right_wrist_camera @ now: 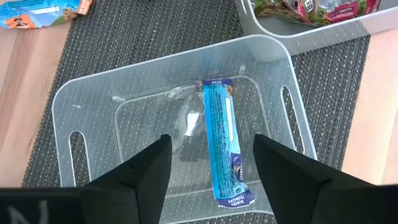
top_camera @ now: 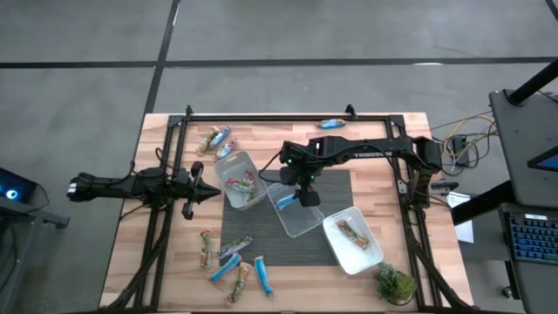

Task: Pick and place Granola Bars by type
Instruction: Put the yellow granola bar into the white bin

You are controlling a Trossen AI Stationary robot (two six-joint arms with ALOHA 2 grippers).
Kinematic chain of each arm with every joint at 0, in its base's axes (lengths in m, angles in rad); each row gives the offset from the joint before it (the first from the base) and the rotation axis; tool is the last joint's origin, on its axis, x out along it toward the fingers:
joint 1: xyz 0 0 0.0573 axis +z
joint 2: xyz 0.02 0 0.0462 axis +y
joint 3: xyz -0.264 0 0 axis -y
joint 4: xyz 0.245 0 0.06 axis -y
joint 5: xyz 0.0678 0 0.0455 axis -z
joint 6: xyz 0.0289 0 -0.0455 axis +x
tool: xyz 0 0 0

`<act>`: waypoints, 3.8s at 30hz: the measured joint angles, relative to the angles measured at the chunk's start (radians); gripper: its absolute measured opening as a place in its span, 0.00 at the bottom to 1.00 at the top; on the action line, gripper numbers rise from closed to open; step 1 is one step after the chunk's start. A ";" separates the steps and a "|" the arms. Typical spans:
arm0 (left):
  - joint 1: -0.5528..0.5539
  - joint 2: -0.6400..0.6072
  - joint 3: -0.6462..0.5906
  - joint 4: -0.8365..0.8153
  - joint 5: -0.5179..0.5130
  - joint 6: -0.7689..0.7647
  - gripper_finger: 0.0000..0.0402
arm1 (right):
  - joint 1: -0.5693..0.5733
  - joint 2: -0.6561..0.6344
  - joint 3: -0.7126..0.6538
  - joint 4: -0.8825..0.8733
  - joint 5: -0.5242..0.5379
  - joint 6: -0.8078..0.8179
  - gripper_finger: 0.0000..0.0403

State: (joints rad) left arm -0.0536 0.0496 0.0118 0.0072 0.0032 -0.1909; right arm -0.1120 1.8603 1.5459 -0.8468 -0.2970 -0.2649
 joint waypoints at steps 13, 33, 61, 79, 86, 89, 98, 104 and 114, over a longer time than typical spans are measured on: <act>0.000 0.000 0.000 0.000 0.000 0.000 0.00 | -0.023 -0.043 -0.002 -0.014 0.001 0.000 0.53; 0.000 0.000 0.000 0.000 0.000 0.000 0.00 | -0.332 -0.205 -0.002 -0.160 0.196 -0.056 0.53; 0.000 0.000 0.000 0.000 0.000 0.000 0.00 | -0.650 -0.129 0.003 -0.142 0.221 -0.280 0.53; 0.000 0.000 0.000 0.000 0.000 0.000 0.00 | -0.690 0.052 0.016 -0.088 0.259 -0.471 0.53; 0.000 0.000 0.000 0.000 0.000 0.000 0.00 | -0.690 0.131 0.038 -0.092 0.321 -0.468 0.53; 0.000 0.000 0.000 0.000 0.000 0.000 0.00 | -0.694 0.153 0.051 -0.093 0.327 -0.464 0.53; 0.000 0.000 0.000 0.000 0.000 0.000 0.00 | -0.698 0.189 0.051 -0.084 0.327 -0.468 0.53; 0.000 0.000 0.000 0.000 0.000 0.000 0.00 | -0.698 0.225 0.051 -0.076 0.327 -0.471 0.53; 0.000 0.000 0.000 0.000 0.000 0.000 0.00 | -0.698 0.230 0.052 -0.055 0.364 -0.471 0.53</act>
State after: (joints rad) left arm -0.0539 0.0494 0.0117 0.0074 0.0032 -0.1905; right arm -0.8101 2.0902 1.5978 -0.9016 0.0667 -0.7361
